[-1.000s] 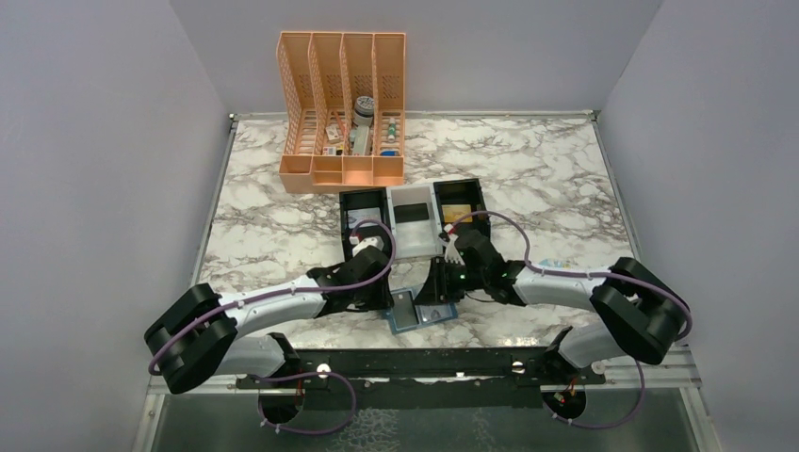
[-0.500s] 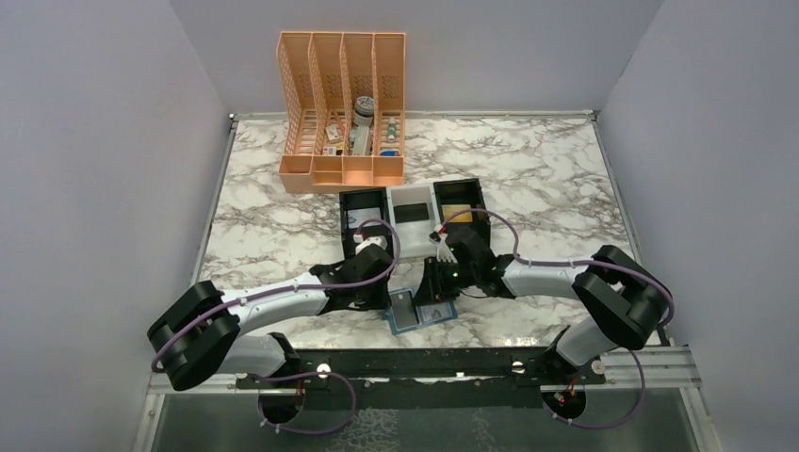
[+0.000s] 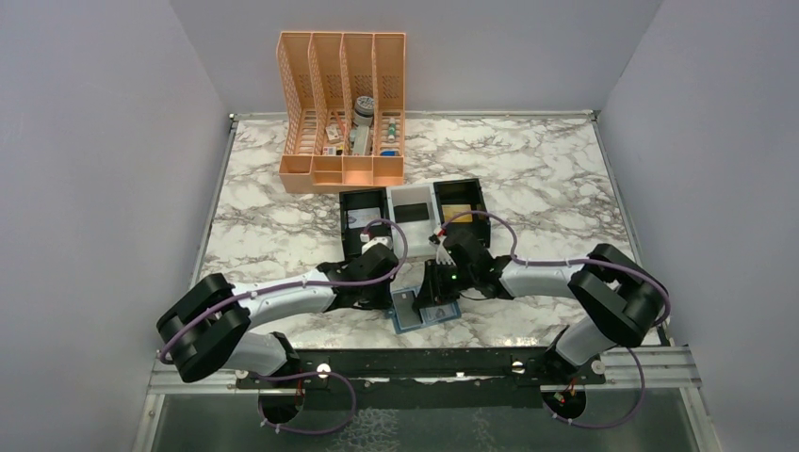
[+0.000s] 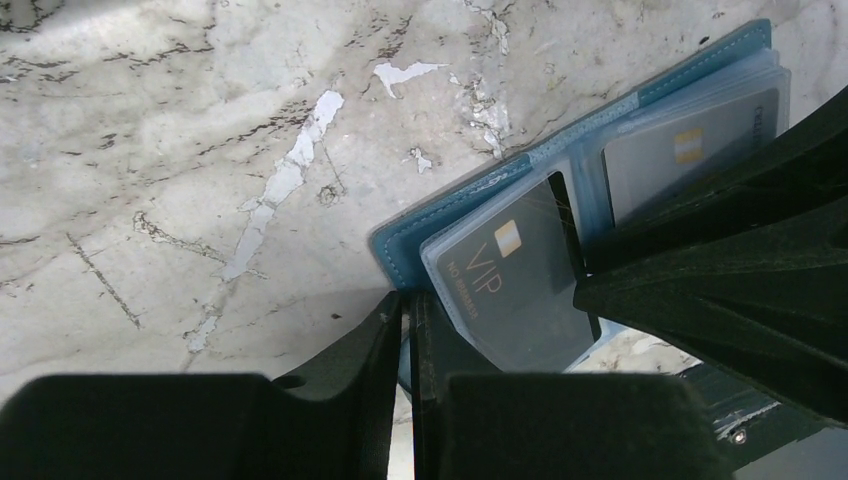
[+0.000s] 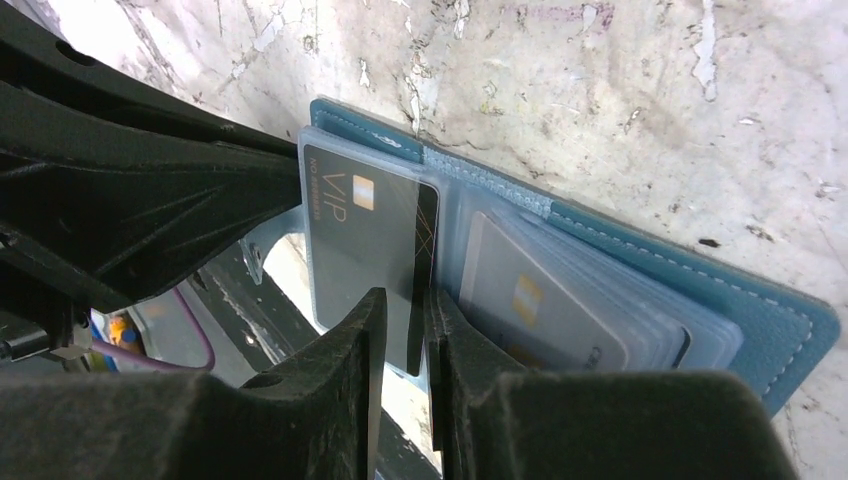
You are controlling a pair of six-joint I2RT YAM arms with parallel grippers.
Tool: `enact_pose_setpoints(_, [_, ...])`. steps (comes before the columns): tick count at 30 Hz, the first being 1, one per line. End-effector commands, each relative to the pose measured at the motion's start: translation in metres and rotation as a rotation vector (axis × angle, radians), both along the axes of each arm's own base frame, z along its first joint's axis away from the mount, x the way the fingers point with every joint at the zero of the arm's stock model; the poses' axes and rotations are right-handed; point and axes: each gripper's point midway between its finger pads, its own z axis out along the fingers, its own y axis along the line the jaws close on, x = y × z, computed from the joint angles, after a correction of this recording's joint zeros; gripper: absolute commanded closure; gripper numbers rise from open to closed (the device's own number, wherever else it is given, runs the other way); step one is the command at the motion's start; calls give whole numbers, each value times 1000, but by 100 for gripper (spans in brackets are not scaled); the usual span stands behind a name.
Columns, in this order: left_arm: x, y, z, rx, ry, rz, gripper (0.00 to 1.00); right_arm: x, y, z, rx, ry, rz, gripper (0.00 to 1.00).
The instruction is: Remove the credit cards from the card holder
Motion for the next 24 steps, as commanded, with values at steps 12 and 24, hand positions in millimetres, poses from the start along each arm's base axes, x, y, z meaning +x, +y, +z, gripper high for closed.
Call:
enact_pose_setpoints(12, [17, -1, 58, -67, -130, 90, 50, 13, -10, 32, 0, -128, -57, 77])
enact_pose_setpoints(24, [-28, -27, 50, -130, 79, 160, 49, 15, -26, 24, -41, -137, -136, 77])
